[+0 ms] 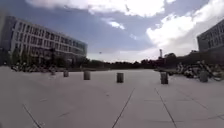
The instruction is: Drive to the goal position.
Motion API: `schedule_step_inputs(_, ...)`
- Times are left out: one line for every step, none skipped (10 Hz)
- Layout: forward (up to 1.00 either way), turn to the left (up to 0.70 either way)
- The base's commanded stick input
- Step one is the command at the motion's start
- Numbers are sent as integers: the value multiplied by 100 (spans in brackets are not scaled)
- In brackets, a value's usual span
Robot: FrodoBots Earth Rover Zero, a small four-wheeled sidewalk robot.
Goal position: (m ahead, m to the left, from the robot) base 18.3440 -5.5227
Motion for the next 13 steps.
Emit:
schedule_step_inputs(50,1)
schedule_step_inputs(50,1)
schedule_step_inputs(50,1)
schedule_step_inputs(50,1)
schedule_step_inputs(50,1)
schedule_step_inputs(50,1)
schedule_step_inputs(50,1)
schedule_step_inputs(50,1)
schedule_step_inputs(50,1)
schedule_step_inputs(50,1)
schedule_step_inputs(50,1)
schedule_step_inputs(50,1)
schedule_step_inputs(50,1)
